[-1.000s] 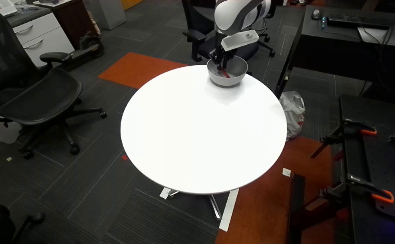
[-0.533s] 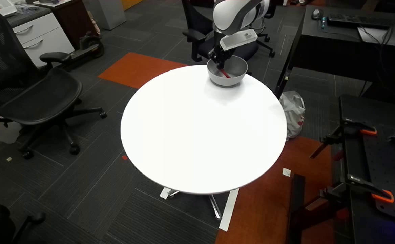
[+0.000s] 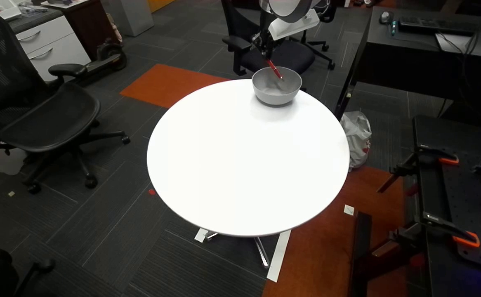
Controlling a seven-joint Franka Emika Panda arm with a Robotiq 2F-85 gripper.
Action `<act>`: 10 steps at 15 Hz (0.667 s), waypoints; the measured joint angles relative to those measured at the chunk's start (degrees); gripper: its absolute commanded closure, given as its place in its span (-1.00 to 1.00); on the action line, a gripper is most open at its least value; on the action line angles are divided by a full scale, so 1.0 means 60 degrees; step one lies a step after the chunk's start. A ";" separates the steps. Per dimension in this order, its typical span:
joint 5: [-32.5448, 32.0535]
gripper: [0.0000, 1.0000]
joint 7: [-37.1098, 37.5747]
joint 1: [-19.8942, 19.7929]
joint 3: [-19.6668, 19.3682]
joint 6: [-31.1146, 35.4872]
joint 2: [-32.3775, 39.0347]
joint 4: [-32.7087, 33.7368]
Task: Remove the red pen from the bowl and put it on the table
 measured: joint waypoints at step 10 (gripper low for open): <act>-0.1051 0.93 -0.0014 0.0875 0.0493 0.1113 -0.2054 -0.1493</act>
